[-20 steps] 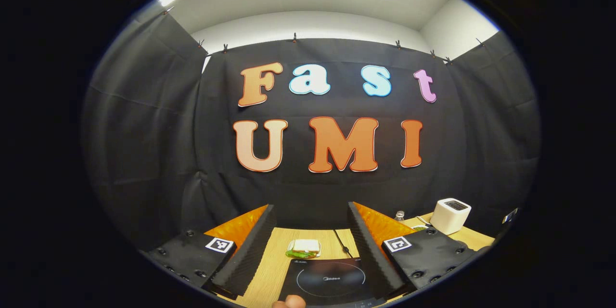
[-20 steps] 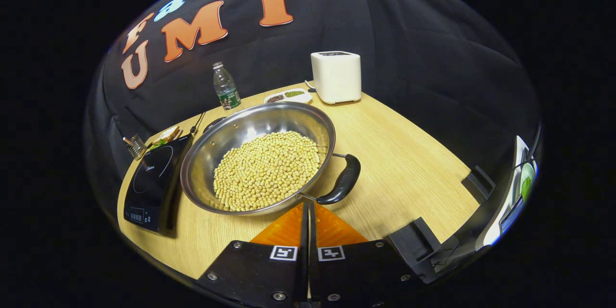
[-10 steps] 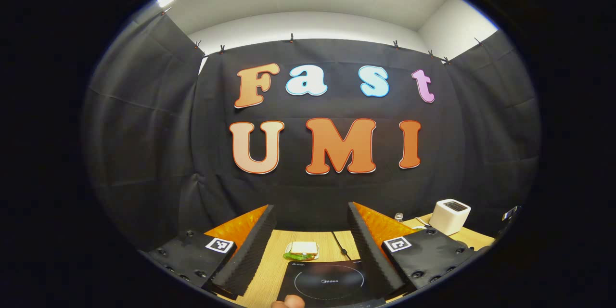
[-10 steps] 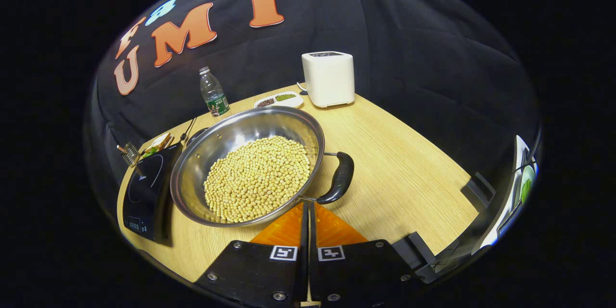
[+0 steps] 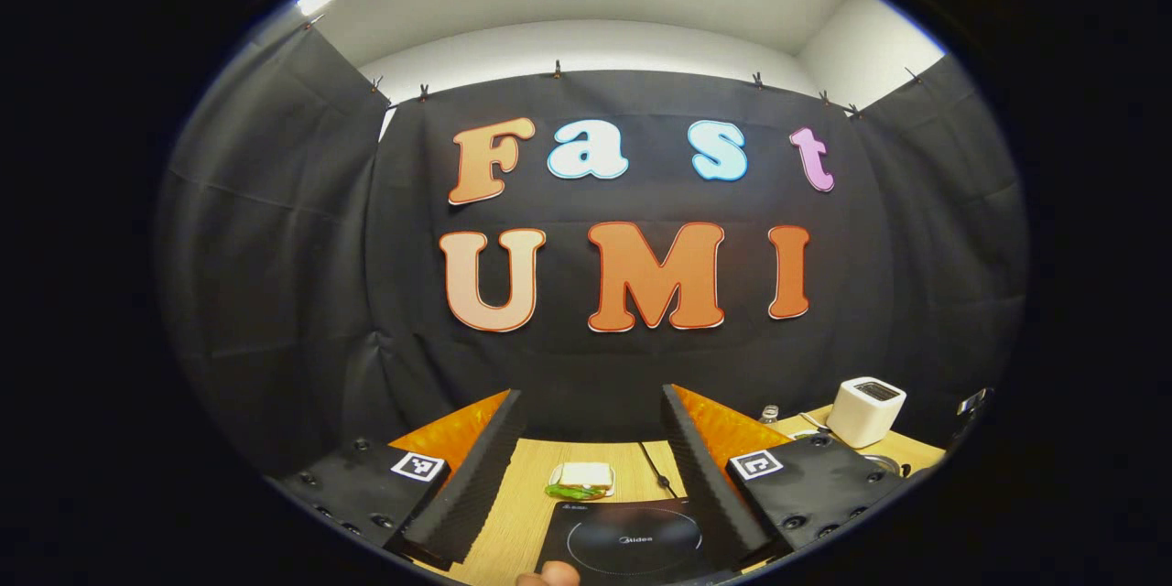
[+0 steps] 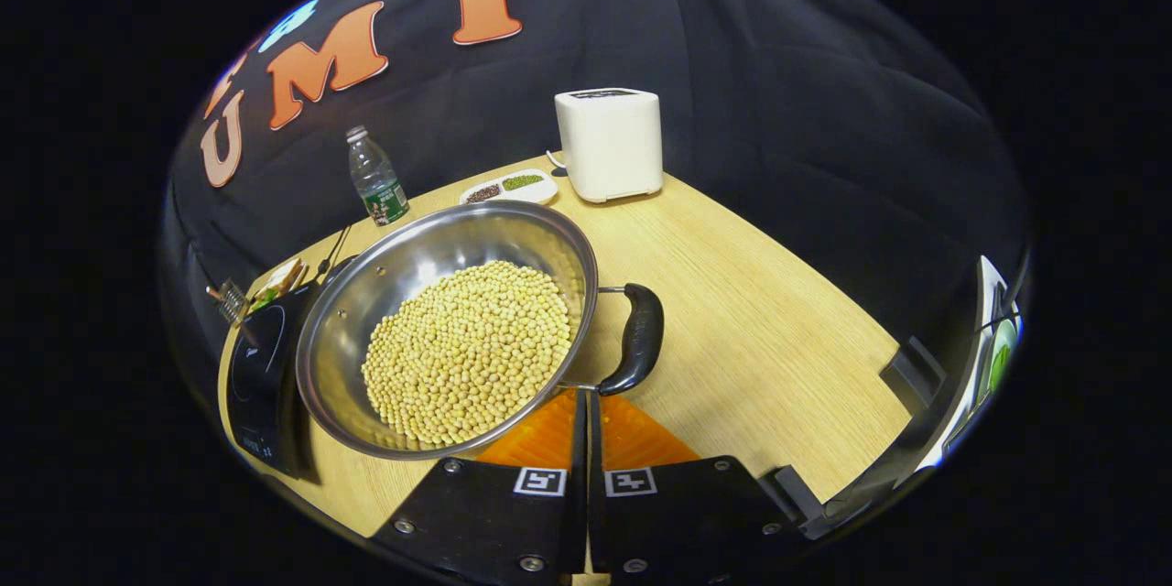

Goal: First push the handle of the pot to place it horizontally, then grasp the pot with both hands and set it on the induction cooktop.

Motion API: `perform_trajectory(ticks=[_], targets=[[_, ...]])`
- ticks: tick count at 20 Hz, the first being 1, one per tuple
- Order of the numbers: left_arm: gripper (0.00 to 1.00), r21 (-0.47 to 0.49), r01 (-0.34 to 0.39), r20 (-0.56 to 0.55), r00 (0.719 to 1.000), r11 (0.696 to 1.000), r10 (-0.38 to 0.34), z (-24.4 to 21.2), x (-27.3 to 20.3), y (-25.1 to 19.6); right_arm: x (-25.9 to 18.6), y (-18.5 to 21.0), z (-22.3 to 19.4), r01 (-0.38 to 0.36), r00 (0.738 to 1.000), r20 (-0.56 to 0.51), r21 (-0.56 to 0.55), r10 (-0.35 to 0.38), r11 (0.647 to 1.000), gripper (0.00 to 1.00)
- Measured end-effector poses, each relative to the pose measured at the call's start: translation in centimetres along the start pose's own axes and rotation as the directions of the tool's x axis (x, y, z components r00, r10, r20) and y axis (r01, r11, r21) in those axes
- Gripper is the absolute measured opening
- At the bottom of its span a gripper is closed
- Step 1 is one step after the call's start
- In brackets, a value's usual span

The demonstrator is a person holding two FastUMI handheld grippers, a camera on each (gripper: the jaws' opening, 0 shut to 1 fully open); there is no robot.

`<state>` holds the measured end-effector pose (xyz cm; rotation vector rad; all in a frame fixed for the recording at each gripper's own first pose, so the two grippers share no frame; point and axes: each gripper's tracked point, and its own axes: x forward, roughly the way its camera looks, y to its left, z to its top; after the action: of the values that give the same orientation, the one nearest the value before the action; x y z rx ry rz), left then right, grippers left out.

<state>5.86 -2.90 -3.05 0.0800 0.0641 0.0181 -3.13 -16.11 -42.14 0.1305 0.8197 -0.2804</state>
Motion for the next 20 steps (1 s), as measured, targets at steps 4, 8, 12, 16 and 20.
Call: perform_trajectory(ticks=[4,8,12,16,20], targets=[[0.99,-0.002,0.003,-0.021,1.0,1.0,-0.003,-0.9,1.6,-0.1,1.1,-0.5,0.7,0.023,1.0,-0.003,0.002,-0.023,1.0,0.01],[0.99,-0.002,0.008,-0.037,0.999,1.0,-0.008,-1.7,2.9,0.0,2.7,-0.6,1.7,0.043,0.999,-0.005,0.013,-0.043,0.999,0.01],[0.98,0.012,0.0,-0.039,0.999,1.0,0.001,-1.9,3.8,0.3,4.1,-1.0,2.4,0.05,0.999,-0.024,0.034,-0.049,0.998,0.0],[0.97,0.02,0.002,-0.04,0.999,1.0,-0.001,-2.1,4.4,0.0,5.5,-1.6,3.3,0.065,0.997,-0.031,0.034,-0.064,0.997,0.0],[0.96,0.021,0.001,-0.049,0.999,1.0,0.0,-2.6,5.3,0.0,6.7,-1.9,4.2,0.072,0.997,-0.04,0.043,-0.07,0.996,0.0]])
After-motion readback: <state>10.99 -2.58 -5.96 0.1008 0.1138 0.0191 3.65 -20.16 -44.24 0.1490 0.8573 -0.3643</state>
